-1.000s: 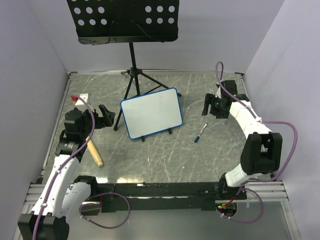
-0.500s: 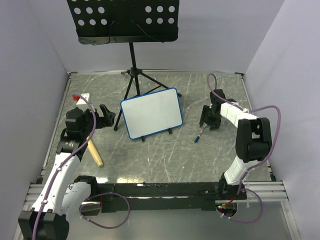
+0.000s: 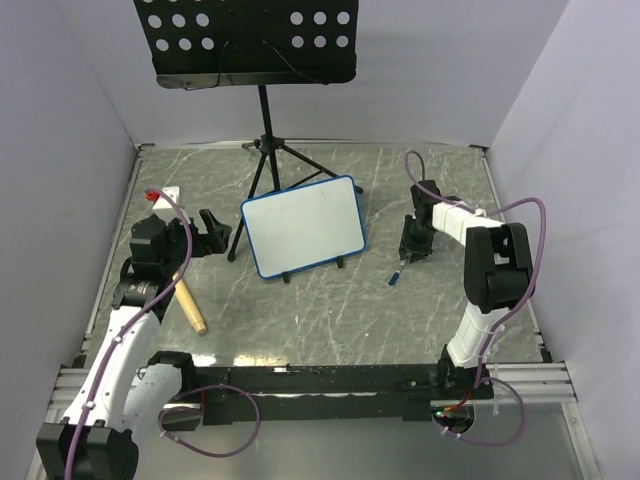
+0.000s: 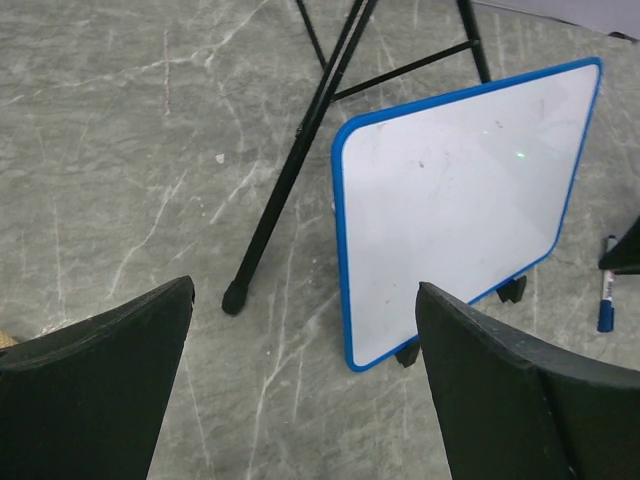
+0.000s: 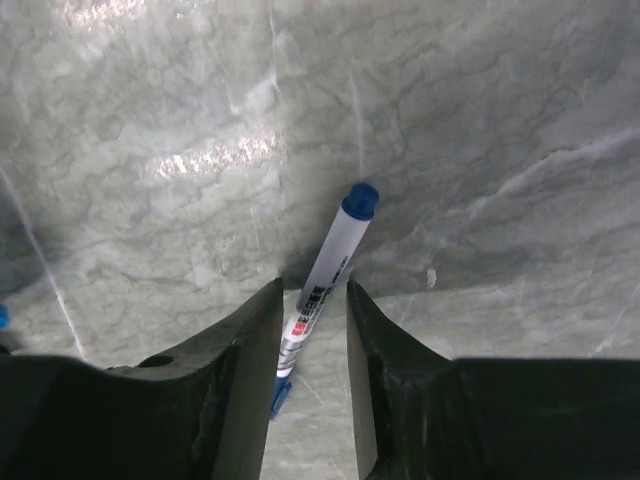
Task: Write a sentence on the whiteboard
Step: Pick up the whiteboard marker from the center of the board, then pass from the right arm to the left
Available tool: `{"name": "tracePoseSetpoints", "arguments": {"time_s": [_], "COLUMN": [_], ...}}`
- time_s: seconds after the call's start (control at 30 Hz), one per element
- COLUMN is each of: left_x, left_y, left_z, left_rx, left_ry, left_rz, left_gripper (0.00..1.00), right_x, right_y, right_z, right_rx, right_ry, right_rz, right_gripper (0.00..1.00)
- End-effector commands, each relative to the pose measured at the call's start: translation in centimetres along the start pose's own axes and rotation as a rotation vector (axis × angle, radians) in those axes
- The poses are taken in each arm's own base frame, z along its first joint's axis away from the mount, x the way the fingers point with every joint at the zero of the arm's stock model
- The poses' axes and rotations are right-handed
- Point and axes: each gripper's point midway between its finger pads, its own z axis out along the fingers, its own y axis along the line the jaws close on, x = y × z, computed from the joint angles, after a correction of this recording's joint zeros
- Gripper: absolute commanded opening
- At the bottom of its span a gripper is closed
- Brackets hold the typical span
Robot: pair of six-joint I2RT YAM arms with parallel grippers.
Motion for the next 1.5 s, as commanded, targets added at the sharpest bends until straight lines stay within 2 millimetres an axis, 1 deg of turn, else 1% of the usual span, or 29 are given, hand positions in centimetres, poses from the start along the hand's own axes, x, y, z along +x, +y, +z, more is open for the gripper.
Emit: {"name": "tracePoseSetpoints", "arguments": {"time_s": [0.0, 0.1, 0.13, 0.23, 0.27, 0.33, 0.37, 0.4, 0.47, 0.5, 0.57, 0.6, 0.63, 0.67, 0.7, 0.73, 0.77, 0.8, 0.83, 0.87, 0.93, 0.97, 1.03, 1.07, 1.1, 1.17, 1.2, 1.3, 1.47], "left_x": [-3.2, -3.5, -3.3, -2.4, -3.0, -2.4, -2.1, -1.2, -0.4, 0.0, 1.9, 1.9, 3.0, 4.6, 5.6, 5.4, 7.5, 8.4, 8.0, 10.4, 10.8, 12.9, 13.1, 14.4, 14.1, 15.4, 15.2, 16.5, 19.4], "left_y": [-2.5, -4.3, -6.0, -8.6, -9.4, -11.7, -12.1, -14.7, -16.8, -19.4, -21.6, -23.6, -24.4, -25.1, -26.4, -27.5, -27.9, -28.9, -30.2, -30.6, -33.0, -33.2, -34.7, -34.8, -35.5, -35.7, -36.3, -37.1, -37.2], "left_z": [-1.3, -2.0, -2.5, -3.7, -3.9, -4.4, -3.8, -4.4, -3.8, -4.6, -3.8, -4.4, -4.1, -3.0, -3.0, -2.7, -1.1, -0.9, -0.5, 1.0, 1.5, 2.7, 3.4, 4.4, 4.9, 5.9, 6.1, 6.9, 8.5], "left_rx": [0.115, 0.217, 0.318, 0.472, 0.504, 0.575, 0.552, 0.625, 0.641, 0.723, 0.773, 0.841, 0.857, 0.841, 0.846, 0.852, 0.813, 0.809, 0.832, 0.796, 0.831, 0.812, 0.821, 0.8, 0.802, 0.79, 0.794, 0.771, 0.698], "left_ry": [-0.1, -0.125, -0.124, -0.103, -0.131, -0.103, -0.085, -0.052, -0.01, -0.002, 0.07, 0.05, 0.077, 0.134, 0.157, 0.159, 0.229, 0.26, 0.26, 0.331, 0.359, 0.411, 0.426, 0.452, 0.448, 0.478, 0.479, 0.505, 0.551], "left_rz": [0.045, 0.073, 0.093, 0.107, 0.114, 0.119, 0.093, 0.093, 0.037, 0.027, -0.054, -0.074, -0.093, -0.123, -0.13, -0.137, -0.156, -0.171, -0.184, -0.198, -0.204, -0.2, -0.211, -0.212, -0.215, -0.21, -0.208, -0.178, -0.11], "left_gripper": [0.97, 0.97, 0.97, 0.97, 0.97, 0.97, 0.97, 0.98, 0.98, 0.98, 0.98, 0.98, 0.98, 0.98, 0.98, 0.98, 0.99, 0.98, 0.99, 0.98, 0.95, 0.95, 0.94, 0.94, 0.94, 0.92, 0.91, 0.88, 0.82], "right_x": [-1.1, -1.0, -0.9, -0.8, -0.7, -0.7, -0.8, -1.1, -1.3, -1.4, -1.5, -1.6, -1.8, -2.0, -2.0, -2.1, -2.0, -2.0, -1.9, -1.7, -1.5, -1.5, -1.5, -1.4, -1.4, -1.1, -1.0, -1.0, -1.0], "right_y": [0.1, 0.0, 0.0, 0.2, 0.2, 0.4, 0.5, 0.6, 1.2, 1.3, 1.8, 1.9, 1.8, 2.1, 2.2, 2.3, 2.5, 2.8, 3.0, 3.2, 3.8, 4.0, 4.4, 4.5, 4.6, 4.9, 5.0, 5.1, 5.3], "right_z": [0.4, 0.4, 0.4, 0.4, 0.4, 0.2, 0.1, -0.4, -1.1, -1.4, -2.3, -2.8, -3.3, -4.2, -4.7, -5.2, -6.1, -6.7, -7.1, -7.7, -8.5, -9.2, -9.9, -10.3, -10.6, -11.2, -11.3, -11.6, -11.8], "right_rx": [0.027, 0.023, 0.024, 0.01, 0.004, -0.016, -0.023, -0.036, -0.08, -0.095, -0.145, -0.162, -0.18, -0.213, -0.229, -0.244, -0.273, -0.29, -0.307, -0.327, -0.366, -0.38, -0.408, -0.419, -0.43, -0.455, -0.46, -0.473, -0.485], "right_ry": [-0.018, -0.012, -0.009, -0.003, 0.0, -0.005, -0.01, -0.023, -0.049, -0.059, -0.088, -0.101, -0.113, -0.139, -0.154, -0.167, -0.19, -0.203, -0.211, -0.221, -0.221, -0.235, -0.246, -0.256, -0.258, -0.267, -0.27, -0.278, -0.276], "right_rz": [0.017, 0.021, 0.021, 0.03, 0.033, 0.036, 0.031, 0.035, 0.037, 0.04, 0.043, 0.045, 0.054, 0.051, 0.05, 0.05, 0.046, 0.039, 0.036, 0.037, 0.035, 0.034, 0.029, 0.027, 0.028, 0.023, 0.023, 0.026, 0.028], "right_gripper": [0.36, 0.27, 0.26, 0.2, 0.17, 0.16, 0.15, 0.14, 0.12, 0.12, 0.12, 0.11, 0.11, 0.11, 0.11, 0.11, 0.11, 0.11, 0.11, 0.11, 0.11, 0.11, 0.11, 0.11, 0.11, 0.11, 0.11, 0.11, 0.11]}}
